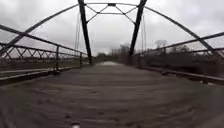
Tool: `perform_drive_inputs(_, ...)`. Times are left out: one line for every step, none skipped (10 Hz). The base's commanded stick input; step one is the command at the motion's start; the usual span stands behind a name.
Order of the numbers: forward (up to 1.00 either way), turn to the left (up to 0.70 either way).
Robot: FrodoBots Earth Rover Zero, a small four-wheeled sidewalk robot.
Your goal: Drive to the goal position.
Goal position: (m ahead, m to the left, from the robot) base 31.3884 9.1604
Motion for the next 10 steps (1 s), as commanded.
perform_drive_inputs(0.7,0.0)
perform_drive_inputs(0.7,0.0)
perform_drive_inputs(0.7,0.0)
perform_drive_inputs(0.7,0.0)
perform_drive_inputs(0.7,0.0)
perform_drive_inputs(0.7,0.0)
perform_drive_inputs(0.7,0.0)
perform_drive_inputs(0.7,0.0)
perform_drive_inputs(0.7,0.0)
perform_drive_inputs(0.7,0.0)
